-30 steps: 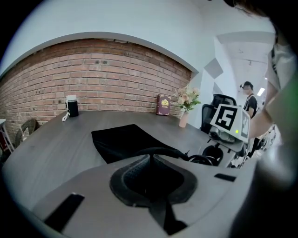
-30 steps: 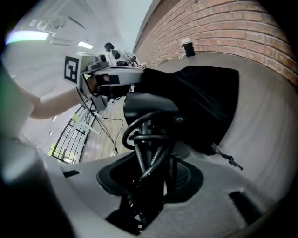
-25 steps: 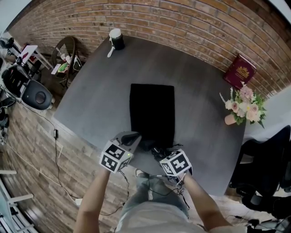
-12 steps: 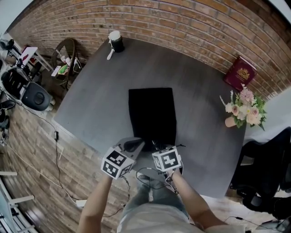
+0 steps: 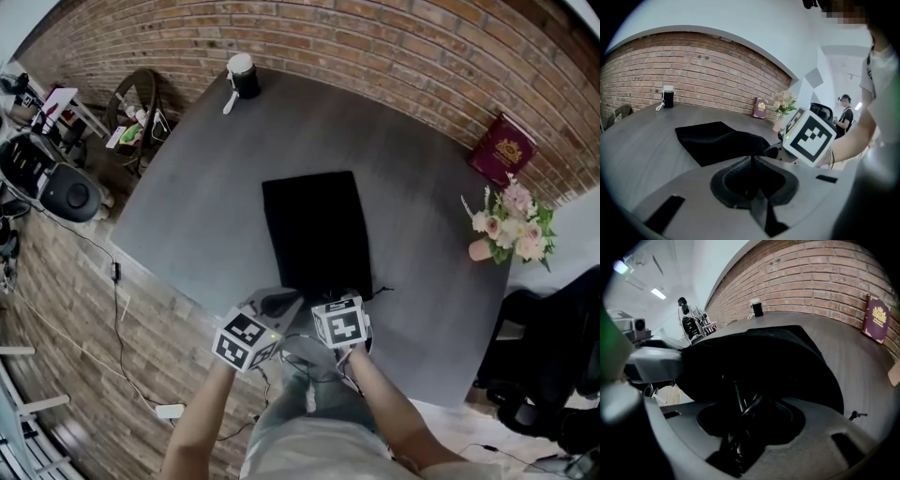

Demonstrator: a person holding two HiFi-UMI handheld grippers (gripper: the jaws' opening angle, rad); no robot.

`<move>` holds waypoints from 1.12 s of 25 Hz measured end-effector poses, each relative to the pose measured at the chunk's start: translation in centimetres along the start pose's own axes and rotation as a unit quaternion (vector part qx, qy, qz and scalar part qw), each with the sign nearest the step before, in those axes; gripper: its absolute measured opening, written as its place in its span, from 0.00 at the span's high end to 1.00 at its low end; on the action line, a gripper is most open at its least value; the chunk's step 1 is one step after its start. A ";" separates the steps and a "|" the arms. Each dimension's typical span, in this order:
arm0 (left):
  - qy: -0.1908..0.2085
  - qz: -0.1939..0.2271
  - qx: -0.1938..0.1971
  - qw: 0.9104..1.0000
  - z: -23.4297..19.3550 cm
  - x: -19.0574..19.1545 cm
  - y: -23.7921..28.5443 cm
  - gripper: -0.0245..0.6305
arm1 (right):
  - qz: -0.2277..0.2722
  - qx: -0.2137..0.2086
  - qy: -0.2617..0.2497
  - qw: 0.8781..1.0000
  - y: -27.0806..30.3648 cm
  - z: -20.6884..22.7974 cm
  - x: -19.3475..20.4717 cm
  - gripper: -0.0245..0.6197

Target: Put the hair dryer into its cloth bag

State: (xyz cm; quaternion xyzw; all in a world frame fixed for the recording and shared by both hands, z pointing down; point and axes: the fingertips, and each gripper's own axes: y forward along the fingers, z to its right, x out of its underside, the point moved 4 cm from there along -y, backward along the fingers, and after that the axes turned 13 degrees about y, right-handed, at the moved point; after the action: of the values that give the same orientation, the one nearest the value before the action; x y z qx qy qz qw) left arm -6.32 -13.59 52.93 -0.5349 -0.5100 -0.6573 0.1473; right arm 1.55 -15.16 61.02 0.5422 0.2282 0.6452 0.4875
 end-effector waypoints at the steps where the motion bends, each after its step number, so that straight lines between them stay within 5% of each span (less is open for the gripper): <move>1: -0.002 0.000 -0.001 1.000 -0.1 0.1 0.0 0.93 | 0.005 0.002 -0.003 1.000 0.1 0.0 0.0 0.70; 10: -0.014 0.006 -0.007 1.000 -0.3 0.7 -0.2 0.93 | 0.010 -0.023 0.004 1.000 -1.4 -0.2 0.6 0.52; 23: -0.018 0.016 -0.007 1.000 -0.4 0.6 -0.5 0.93 | -0.023 0.001 -0.006 1.000 -2.5 0.1 4.7 0.50; 28: -0.020 0.019 -0.008 1.000 -0.4 0.8 -0.4 0.93 | -0.019 0.045 -0.034 0.998 -1.8 0.0 4.3 0.59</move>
State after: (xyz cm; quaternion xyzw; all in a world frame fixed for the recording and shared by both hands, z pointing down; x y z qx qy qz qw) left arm -7.12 -13.47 53.42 -0.5588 -0.4975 -0.6474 0.1455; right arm 2.50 -10.62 61.57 0.5809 0.2506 0.6058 0.4824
